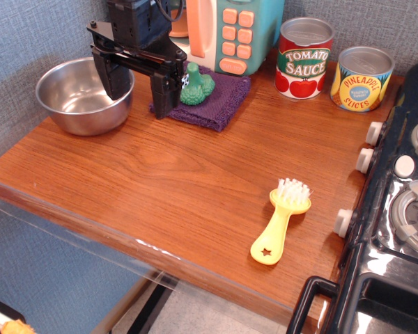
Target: Slide the yellow brush backwards towards the canned goods.
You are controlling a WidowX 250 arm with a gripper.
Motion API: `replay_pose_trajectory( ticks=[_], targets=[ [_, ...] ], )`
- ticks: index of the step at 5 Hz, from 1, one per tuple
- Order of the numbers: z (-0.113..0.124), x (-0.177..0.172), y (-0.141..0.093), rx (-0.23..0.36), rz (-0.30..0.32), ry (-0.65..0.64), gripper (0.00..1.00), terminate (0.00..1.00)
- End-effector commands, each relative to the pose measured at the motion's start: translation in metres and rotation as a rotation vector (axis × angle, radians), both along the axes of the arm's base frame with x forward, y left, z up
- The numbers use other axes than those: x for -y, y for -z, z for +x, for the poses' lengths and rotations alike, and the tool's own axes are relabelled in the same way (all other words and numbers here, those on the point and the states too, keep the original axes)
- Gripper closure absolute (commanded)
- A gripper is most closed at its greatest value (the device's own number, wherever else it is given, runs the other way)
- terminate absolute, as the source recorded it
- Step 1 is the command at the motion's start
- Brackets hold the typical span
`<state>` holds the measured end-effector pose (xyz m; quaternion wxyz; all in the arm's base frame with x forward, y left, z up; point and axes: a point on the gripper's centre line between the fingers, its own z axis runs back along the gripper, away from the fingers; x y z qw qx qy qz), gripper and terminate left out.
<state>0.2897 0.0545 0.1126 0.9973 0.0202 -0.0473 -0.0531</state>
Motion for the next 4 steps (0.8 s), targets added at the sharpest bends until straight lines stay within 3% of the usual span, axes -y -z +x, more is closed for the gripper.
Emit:
replay_pose_trajectory(
  ticks=[1, 2, 4],
  targets=[
    [0.0, 0.0, 0.0, 0.0, 0.0, 0.0, 0.0, 0.0],
    [-0.001, 0.034, 0.002, 0.071, -0.002, 0.044, 0.0, 0.0],
    [-0.011, 0.133, 0.029, 0.098, -0.076, 0.154, 0.0, 0.0]
  ],
)
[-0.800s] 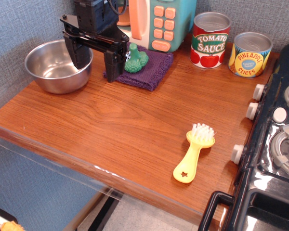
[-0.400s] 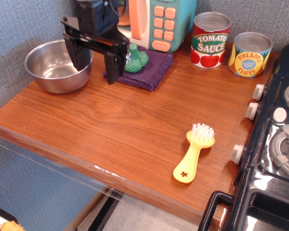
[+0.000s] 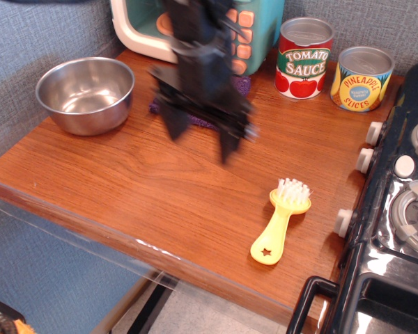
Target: Slide the yellow brush backwards towards the canned goods.
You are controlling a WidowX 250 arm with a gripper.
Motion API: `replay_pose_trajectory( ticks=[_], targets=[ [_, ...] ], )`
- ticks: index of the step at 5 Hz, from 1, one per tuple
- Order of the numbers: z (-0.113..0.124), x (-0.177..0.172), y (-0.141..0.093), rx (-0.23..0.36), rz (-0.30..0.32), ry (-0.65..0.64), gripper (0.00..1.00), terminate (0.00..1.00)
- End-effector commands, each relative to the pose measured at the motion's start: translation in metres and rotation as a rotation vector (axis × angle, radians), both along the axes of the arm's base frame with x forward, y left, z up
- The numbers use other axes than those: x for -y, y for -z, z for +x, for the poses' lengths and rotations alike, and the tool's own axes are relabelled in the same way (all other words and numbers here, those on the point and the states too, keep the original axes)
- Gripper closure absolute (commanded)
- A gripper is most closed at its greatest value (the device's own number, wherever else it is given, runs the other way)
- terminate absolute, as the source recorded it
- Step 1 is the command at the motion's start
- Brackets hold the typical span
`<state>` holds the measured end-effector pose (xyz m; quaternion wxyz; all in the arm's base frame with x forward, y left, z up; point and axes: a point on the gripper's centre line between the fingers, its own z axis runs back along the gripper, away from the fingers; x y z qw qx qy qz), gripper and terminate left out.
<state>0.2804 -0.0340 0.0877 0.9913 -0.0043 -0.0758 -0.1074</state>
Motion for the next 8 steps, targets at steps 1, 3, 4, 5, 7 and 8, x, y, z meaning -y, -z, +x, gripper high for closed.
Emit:
replay_pose_trajectory(
  ticks=[1, 3, 4, 5, 7, 8],
  targets=[
    [-0.002, 0.071, 0.023, 0.032, -0.043, 0.045, 0.0, 0.0],
    [-0.004, 0.077, 0.052, -0.065, 0.014, -0.058, 0.0, 0.0],
    [-0.007, 0.079, 0.061, -0.084, 0.035, -0.092, 0.0, 0.0],
    [-0.003, 0.08, 0.066, -0.08, 0.022, -0.108, 0.0, 0.0],
    [0.003, 0.075, 0.072, -0.082, 0.011, -0.136, 1.0, 0.0],
    [0.006, 0.073, 0.069, -0.075, 0.006, -0.129, 1.0, 0.0]
  ],
)
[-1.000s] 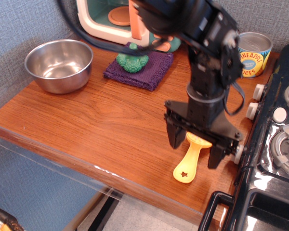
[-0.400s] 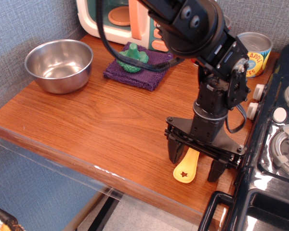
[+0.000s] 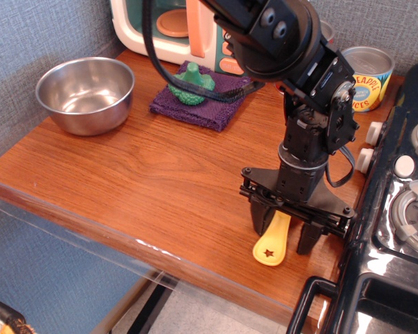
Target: Slide the yellow brush backwards towards the canned goods.
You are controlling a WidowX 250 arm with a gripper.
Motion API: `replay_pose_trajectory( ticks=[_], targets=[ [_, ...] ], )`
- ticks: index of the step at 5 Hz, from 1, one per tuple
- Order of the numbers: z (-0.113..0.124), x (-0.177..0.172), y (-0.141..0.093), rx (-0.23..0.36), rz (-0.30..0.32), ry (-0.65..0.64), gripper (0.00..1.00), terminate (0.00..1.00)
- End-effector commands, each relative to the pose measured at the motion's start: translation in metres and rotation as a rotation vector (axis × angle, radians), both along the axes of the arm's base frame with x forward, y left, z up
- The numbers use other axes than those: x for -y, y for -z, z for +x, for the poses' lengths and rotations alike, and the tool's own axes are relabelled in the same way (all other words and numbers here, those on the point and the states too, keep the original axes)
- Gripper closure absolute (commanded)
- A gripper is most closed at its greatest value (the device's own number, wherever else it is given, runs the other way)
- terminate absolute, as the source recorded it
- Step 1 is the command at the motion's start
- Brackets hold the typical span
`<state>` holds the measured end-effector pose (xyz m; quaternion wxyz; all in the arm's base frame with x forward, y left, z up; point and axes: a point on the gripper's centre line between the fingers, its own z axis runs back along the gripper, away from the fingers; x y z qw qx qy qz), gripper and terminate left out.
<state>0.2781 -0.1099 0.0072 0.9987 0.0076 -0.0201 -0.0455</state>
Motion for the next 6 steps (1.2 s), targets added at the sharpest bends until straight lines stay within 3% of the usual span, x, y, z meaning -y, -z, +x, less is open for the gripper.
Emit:
replay_pose_trajectory(
  ticks=[1, 2, 3, 4, 5, 6],
  targets=[
    [0.009, -0.006, -0.013, 0.04, -0.024, -0.001, 1.0, 0.0],
    [0.008, 0.001, -0.024, 0.058, -0.027, 0.084, 1.0, 0.0],
    [0.024, 0.014, -0.063, 0.165, -0.043, 0.159, 1.0, 0.0],
    [0.062, 0.013, -0.093, 0.254, -0.046, 0.114, 1.0, 0.0],
    [0.095, 0.004, -0.088, 0.25, -0.054, 0.059, 1.0, 0.0],
    [0.121, -0.012, -0.069, 0.209, -0.034, 0.008, 1.0, 0.0]
  ],
)
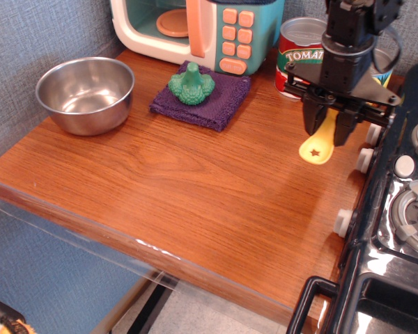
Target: Slide the yellow brush backwards towards the canned goods.
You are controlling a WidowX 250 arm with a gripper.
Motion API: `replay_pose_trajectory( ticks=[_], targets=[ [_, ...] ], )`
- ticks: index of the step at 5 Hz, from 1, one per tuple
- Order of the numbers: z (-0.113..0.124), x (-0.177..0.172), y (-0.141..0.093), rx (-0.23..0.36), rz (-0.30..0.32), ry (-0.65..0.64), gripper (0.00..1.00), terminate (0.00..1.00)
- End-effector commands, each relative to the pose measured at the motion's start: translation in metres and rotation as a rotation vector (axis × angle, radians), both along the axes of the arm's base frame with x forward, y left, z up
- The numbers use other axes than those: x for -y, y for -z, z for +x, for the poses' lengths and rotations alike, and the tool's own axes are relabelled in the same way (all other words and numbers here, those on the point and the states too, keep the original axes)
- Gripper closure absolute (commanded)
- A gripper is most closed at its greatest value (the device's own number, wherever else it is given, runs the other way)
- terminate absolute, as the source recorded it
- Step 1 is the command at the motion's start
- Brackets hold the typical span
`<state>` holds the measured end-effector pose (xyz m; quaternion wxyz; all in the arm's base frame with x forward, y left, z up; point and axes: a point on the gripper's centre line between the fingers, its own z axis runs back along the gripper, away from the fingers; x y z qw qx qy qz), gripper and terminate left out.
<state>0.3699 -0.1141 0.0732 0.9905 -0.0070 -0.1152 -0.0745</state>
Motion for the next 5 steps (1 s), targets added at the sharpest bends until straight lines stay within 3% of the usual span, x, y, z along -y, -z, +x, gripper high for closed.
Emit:
replay_pose_trajectory(
  ticks=[1, 3, 4, 5],
  targets=[
    [0.042, -0.034, 0.012, -0.017, 0.029, -0.084, 1.0, 0.0],
    [0.056, -0.041, 0.036, -0.067, -0.007, -0.101, 1.0, 0.0],
    [0.057, -0.031, 0.044, -0.1, -0.026, -0.041, 0.0, 0.0],
    [0.056, -0.025, 0.034, -0.08, -0.027, 0.011, 0.0, 0.0]
  ],
)
